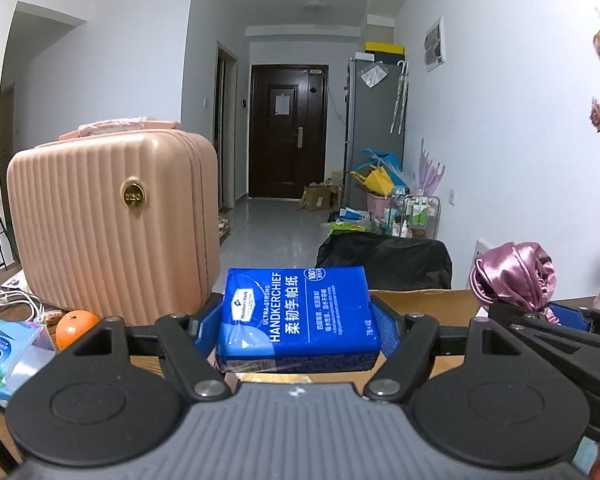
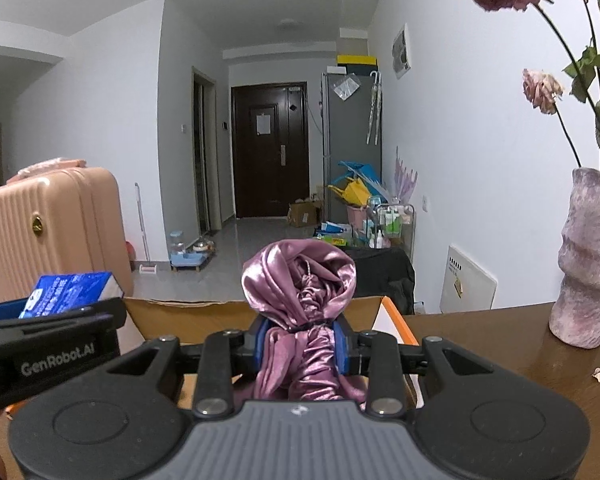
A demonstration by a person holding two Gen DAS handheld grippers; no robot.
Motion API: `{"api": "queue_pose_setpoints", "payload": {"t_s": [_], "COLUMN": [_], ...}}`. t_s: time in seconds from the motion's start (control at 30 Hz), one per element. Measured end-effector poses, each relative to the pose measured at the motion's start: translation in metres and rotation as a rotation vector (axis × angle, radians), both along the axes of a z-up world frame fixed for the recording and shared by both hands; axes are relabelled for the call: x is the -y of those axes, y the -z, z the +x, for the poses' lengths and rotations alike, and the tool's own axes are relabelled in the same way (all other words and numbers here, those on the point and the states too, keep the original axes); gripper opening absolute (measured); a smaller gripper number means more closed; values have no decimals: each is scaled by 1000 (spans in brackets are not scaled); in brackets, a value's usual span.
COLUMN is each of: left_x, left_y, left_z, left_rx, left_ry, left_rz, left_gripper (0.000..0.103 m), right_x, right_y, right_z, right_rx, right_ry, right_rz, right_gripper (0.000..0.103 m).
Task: Organize soft objects
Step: 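Open both tools to drop the tissue pack and scrunchie into the box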
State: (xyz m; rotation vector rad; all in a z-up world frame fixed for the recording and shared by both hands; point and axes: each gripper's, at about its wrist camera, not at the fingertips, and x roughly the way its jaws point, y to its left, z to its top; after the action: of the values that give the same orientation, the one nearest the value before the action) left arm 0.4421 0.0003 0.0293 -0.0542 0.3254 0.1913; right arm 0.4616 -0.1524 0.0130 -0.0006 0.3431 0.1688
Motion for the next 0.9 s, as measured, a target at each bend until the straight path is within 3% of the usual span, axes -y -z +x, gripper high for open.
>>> {"api": "queue_pose_setpoints", "payload": {"t_s": [0.23,0.37,0.47,0.53,0.63,0.9], "left_x": [-4,-7,-8,-10,-13,-17], "left_y": [4,4,3,4,6,7], "left_z": [14,14,11,11,14,13], "left_rx": [-24,-23,-12,-18,-37,-45], "left_ry": [-4,-13,-32,-53,-68,-78], "left_rz": [-8,-15,-9,-10,-24,-37], "left_gripper": [76,92,103,103,103,103], "right_x": [2,7,10,13,17,14], "right_y": [4,5,4,2,0,2], "right_z": [13,17,17,15,14,13], "right_rx": [-42,-68,-59,-49,-39,-57], "right_ry": [19,42,71,83,93,79], "right_rz": [-12,-11,-11,-3,15,8], "right_gripper": [37,48,73,92,103,103]}}
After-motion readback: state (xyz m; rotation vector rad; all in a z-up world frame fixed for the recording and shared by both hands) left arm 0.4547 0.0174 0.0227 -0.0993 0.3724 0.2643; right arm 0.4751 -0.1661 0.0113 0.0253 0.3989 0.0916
